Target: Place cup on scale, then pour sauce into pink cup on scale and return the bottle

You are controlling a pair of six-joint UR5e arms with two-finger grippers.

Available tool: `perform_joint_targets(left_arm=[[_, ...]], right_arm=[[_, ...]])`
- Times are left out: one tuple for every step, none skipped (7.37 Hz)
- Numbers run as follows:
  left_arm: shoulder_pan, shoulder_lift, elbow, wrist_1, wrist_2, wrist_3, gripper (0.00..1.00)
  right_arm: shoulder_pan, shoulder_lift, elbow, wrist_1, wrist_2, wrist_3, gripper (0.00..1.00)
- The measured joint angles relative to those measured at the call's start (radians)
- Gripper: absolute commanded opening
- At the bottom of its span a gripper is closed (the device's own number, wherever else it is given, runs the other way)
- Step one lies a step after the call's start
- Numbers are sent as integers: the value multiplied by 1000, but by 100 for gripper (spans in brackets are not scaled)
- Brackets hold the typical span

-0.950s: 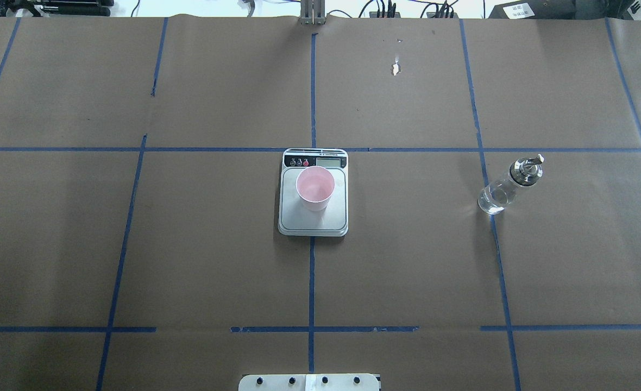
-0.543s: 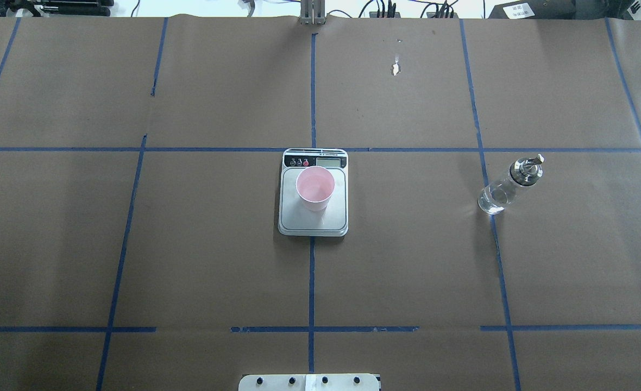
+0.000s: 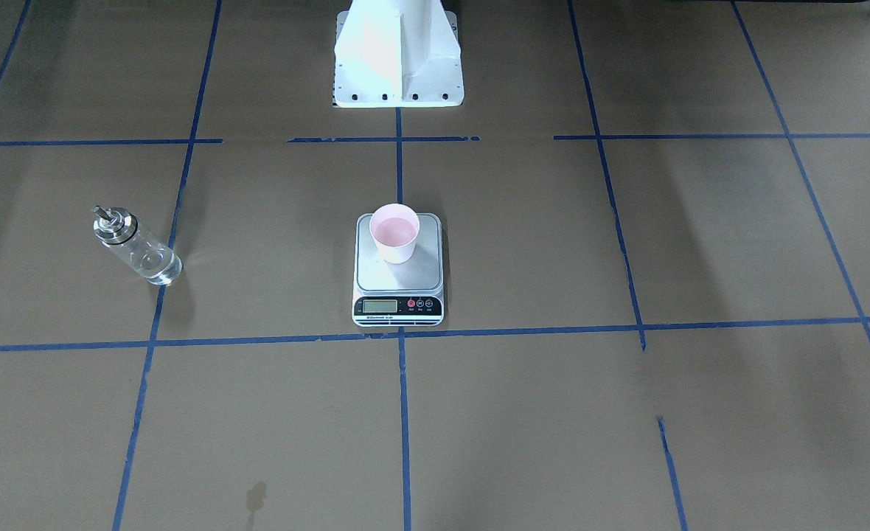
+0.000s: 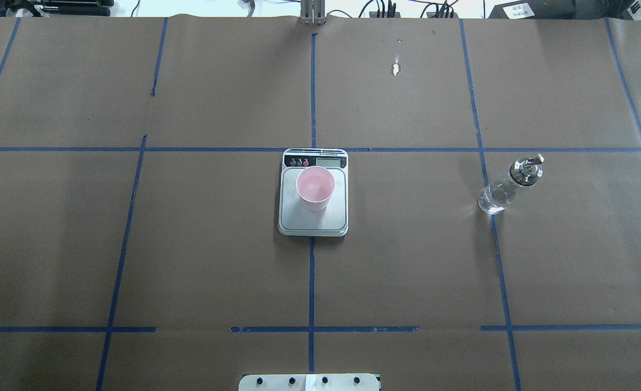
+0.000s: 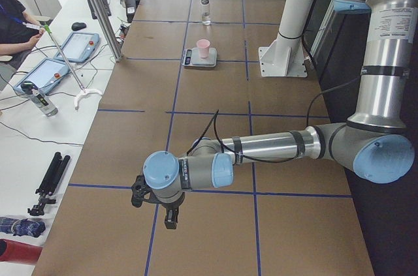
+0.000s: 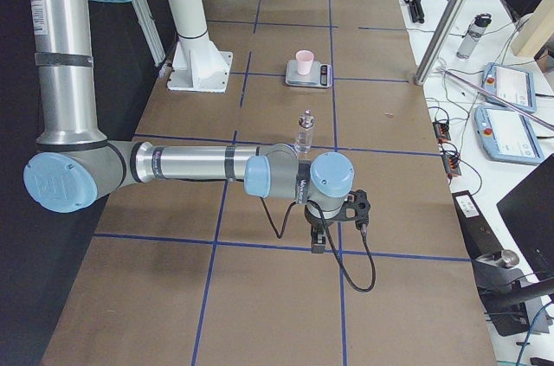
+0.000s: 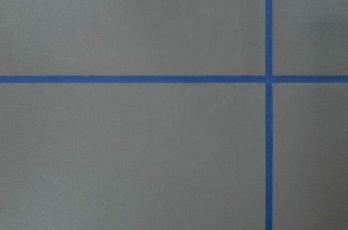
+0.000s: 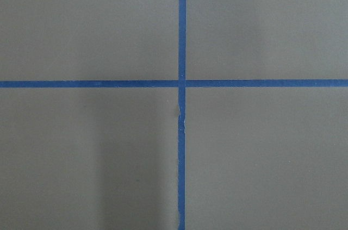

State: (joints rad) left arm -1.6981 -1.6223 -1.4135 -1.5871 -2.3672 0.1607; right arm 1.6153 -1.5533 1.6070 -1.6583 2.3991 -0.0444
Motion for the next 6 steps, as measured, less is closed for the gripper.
perform_joint_targets(left_arm=[[0,-1,-2,-1,-1,0,100],[0,-2,-6,-2,-1,0,100],[1,-3,-12,-7,-2,1,100],[1,-3,-16,-19,-2,1,100],[1,-4,-18,-32,-2,0,100],[1,-4,-19,-41,-2,0,100]], right_arm=[[0,0,-1,0,0,0,100],[0,-2,-2,0,0,0,100],[1,-6,-4,0,0,0,100],[1,-10,-5,0,0,0,100],[2,-13,-6,-1,-1,-1,100],[2,-15,-9,-2,-2,0,100]])
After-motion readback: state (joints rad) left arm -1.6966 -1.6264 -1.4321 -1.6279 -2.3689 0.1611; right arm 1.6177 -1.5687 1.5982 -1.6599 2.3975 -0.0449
